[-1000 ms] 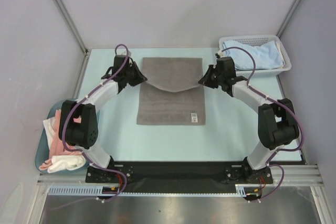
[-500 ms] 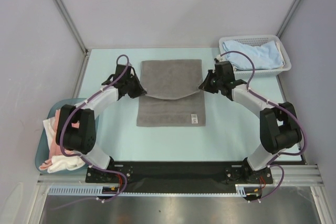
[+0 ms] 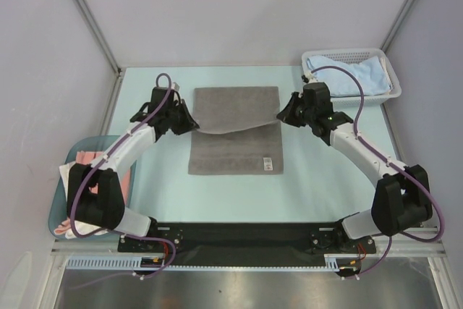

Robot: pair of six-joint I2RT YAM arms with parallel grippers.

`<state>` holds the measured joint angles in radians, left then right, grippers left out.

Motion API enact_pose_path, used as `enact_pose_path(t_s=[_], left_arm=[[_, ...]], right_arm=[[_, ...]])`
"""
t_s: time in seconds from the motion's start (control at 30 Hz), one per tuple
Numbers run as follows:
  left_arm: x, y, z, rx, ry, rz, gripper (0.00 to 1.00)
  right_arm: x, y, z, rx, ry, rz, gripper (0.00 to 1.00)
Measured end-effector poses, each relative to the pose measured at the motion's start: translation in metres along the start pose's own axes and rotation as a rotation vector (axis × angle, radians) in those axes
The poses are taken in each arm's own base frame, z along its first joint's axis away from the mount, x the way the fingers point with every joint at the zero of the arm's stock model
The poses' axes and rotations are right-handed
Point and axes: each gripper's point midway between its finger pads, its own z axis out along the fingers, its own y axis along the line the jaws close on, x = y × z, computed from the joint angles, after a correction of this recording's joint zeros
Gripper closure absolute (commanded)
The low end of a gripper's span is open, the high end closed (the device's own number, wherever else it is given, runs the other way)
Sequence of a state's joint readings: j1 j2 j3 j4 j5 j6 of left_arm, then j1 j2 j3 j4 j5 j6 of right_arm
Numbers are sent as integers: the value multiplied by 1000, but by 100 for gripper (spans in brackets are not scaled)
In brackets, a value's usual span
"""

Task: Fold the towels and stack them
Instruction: Fold the towel

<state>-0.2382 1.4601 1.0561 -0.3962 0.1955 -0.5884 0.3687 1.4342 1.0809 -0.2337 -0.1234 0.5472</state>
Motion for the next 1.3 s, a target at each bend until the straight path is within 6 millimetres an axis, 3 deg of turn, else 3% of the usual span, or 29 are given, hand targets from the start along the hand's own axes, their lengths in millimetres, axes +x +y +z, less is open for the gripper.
enact_pose_path(t_s=[0.37, 0.7, 0.9, 1.1, 1.3], left_arm=[[26, 9, -13, 8, 38, 8, 99], [61, 22, -5, -11, 115, 11, 100], [69, 26, -4, -15, 134, 7, 100], [71, 27, -4, -14, 136, 8, 100], [68, 23, -12, -9, 127, 12, 100]], right_arm=[[39, -9, -8, 38, 77, -17, 100], [64, -23, -7, 75, 118, -15, 100], [75, -31, -7, 93, 136, -4, 100], [80, -34, -7, 99, 144, 0, 100], [68, -26, -17, 84, 106, -6, 100]])
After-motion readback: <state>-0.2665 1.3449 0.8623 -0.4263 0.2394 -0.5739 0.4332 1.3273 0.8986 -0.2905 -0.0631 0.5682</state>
